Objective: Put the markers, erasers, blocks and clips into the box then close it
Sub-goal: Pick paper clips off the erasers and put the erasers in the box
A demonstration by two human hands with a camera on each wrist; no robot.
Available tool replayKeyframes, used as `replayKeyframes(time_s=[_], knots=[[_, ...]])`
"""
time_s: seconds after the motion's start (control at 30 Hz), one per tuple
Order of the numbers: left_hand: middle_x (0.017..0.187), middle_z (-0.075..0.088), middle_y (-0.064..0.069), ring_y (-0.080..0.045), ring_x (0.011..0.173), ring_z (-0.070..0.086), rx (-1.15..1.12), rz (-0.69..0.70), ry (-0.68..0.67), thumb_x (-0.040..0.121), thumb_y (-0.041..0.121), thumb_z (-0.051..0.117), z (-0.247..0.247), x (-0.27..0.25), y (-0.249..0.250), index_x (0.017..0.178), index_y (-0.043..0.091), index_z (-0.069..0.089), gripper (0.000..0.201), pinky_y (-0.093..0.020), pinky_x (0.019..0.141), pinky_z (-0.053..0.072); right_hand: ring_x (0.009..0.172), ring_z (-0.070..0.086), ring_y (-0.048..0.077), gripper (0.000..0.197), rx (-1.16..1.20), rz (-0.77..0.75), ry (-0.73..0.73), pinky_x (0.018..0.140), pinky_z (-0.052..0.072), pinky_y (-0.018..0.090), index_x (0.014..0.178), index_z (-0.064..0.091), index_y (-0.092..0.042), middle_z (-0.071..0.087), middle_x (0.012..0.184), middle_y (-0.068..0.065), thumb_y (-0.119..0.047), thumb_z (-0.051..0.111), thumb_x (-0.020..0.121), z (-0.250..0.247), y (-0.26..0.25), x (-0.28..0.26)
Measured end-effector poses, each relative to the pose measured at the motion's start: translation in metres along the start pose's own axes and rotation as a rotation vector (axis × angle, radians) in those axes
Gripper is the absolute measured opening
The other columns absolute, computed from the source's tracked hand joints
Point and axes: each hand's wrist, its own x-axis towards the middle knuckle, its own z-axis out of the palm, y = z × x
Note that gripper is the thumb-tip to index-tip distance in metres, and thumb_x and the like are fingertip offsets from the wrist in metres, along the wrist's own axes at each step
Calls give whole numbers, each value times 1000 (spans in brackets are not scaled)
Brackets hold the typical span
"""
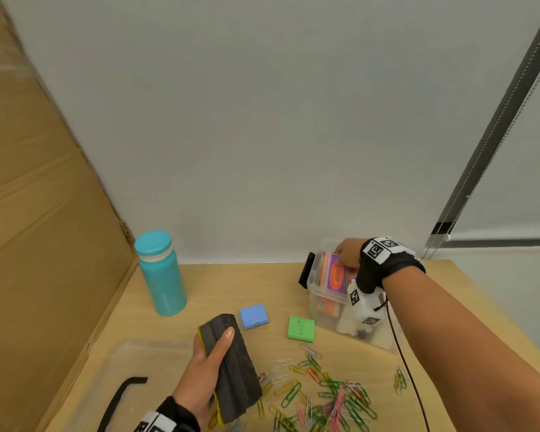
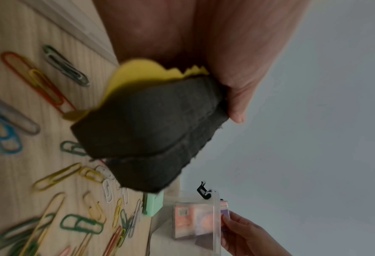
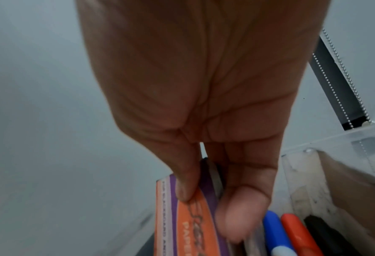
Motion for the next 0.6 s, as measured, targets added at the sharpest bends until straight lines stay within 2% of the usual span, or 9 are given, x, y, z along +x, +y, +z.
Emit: replayKeyframes(time_s=[0.1, 0.17, 0.2, 0.23, 0.3, 0.37, 0.47, 0.53, 0.6], knots=[[113, 61, -3, -22, 102, 60, 13, 13, 5, 87, 34, 62, -1, 2, -1, 136, 28, 38, 55, -38, 90, 47, 88, 62, 24, 34, 108, 18, 2, 88, 55, 39, 117, 64, -3, 66, 116, 17, -6, 64, 83, 4, 8, 4], [112, 61, -2, -21, 101, 59, 22, 17, 0, 87, 34, 62, -1, 2, -3, 135, 27, 38, 54, -38, 90, 46, 87, 62, 22, 37, 143, 12, -24, 79, 57, 34, 121, 61, -5, 64, 120, 16, -4, 62, 84, 5, 9, 4], [112, 61, -2, -21, 100, 59, 24, 19, 1, 87, 34, 62, 0, 2, -4, 135, 27, 39, 54, -37, 89, 46, 92, 62, 23, 42, 138, 6, -42, 78, 56, 32, 127, 57, -7, 60, 127, 16, -4, 59, 85, 5, 8, 3], [112, 62, -2, -21, 100, 60, 25, 20, 0, 87, 34, 62, 1, 1, -4, 135, 27, 39, 54, -37, 89, 47, 105, 61, 25, 48, 86, -8, -51, 86, 54, 32, 136, 48, -9, 53, 137, 15, -4, 56, 88, 4, 6, 1], [112, 62, -3, -22, 101, 60, 20, 17, -5, 87, 35, 62, 3, 1, -5, 134, 28, 38, 54, -37, 88, 48, 131, 45, 27, 57, -61, -37, -18, 105, 41, 33, 147, 31, -13, 36, 151, 9, -6, 49, 93, 2, 2, -2], [112, 62, -3, -23, 100, 60, 19, 15, -17, 87, 35, 62, 6, -1, -3, 134, 30, 37, 54, -36, 85, 49, 134, 41, 26, 56, -72, -85, 61, 107, 38, 32, 147, 32, -15, 34, 152, 8, -5, 46, 94, 3, 2, -9], [111, 60, -4, -21, 97, 60, 0, 24, -44, 88, 32, 61, 9, -6, 1, 131, 31, 37, 50, -35, 77, 49, 126, 48, 22, 43, 89, -236, 270, 103, 39, 31, 137, 46, -17, 42, 144, 6, -7, 43, 95, 16, 6, -32], [114, 60, -6, -22, 99, 60, -24, 34, -66, 88, 29, 61, 10, -8, 3, 132, 30, 37, 50, -36, 79, 50, 104, 58, 14, 34, 186, -405, 481, 93, 47, 29, 127, 54, -20, 49, 132, -2, -10, 44, 96, 34, 9, -58], [118, 60, -8, -23, 102, 61, -36, 53, -94, 88, 26, 62, 11, -11, 3, 136, 31, 36, 55, -35, 77, 51, 81, 56, 2, 27, 196, -566, 587, 79, 49, 23, 118, 56, -25, 51, 118, -12, -14, 45, 95, 57, 9, -86]])
